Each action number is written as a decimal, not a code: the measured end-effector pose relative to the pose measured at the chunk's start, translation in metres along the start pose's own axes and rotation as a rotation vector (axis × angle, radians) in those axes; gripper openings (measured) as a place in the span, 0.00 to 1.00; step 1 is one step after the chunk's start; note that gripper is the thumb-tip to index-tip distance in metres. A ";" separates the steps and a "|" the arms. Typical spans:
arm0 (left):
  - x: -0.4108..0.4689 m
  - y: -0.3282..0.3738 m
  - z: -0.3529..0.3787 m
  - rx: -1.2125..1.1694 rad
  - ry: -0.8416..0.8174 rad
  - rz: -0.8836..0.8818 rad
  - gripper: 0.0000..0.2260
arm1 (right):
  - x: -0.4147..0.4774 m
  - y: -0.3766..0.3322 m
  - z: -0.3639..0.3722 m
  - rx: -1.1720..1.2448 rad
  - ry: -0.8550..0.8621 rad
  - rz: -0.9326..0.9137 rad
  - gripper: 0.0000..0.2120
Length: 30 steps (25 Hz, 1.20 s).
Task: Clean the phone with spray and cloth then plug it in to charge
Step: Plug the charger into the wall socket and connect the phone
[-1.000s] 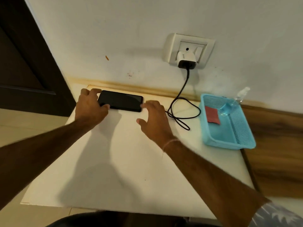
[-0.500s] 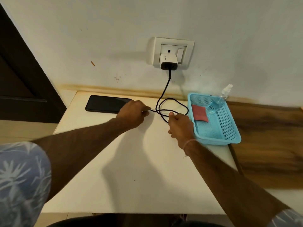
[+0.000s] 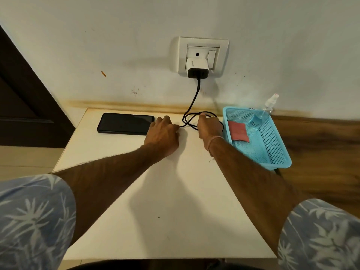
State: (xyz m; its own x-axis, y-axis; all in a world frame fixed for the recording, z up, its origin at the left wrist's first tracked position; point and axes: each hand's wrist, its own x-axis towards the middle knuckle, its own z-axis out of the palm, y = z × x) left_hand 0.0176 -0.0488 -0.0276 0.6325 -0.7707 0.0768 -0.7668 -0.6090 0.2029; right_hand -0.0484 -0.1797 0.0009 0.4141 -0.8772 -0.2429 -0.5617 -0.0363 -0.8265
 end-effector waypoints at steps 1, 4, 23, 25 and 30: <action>0.000 0.001 0.001 0.017 -0.001 -0.004 0.18 | 0.004 -0.001 0.000 -0.015 0.007 -0.019 0.23; -0.001 0.002 0.003 0.061 -0.013 -0.013 0.19 | 0.014 0.002 -0.003 -0.082 -0.005 -0.096 0.17; -0.125 0.026 0.008 -0.208 -0.108 -0.099 0.28 | -0.035 -0.051 -0.076 0.323 -0.094 -0.310 0.16; -0.148 0.029 0.012 -0.216 -0.115 -0.094 0.28 | -0.031 -0.070 -0.084 0.325 -0.126 -0.348 0.23; -0.175 0.025 0.015 -0.228 -0.127 -0.040 0.29 | -0.023 -0.096 -0.083 0.223 -0.148 -0.378 0.22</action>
State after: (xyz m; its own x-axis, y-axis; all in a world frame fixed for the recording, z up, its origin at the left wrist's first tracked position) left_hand -0.1136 0.0682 -0.0502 0.6318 -0.7731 -0.0564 -0.6878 -0.5927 0.4192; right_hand -0.0632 -0.1960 0.1284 0.6671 -0.7438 0.0403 -0.1901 -0.2224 -0.9562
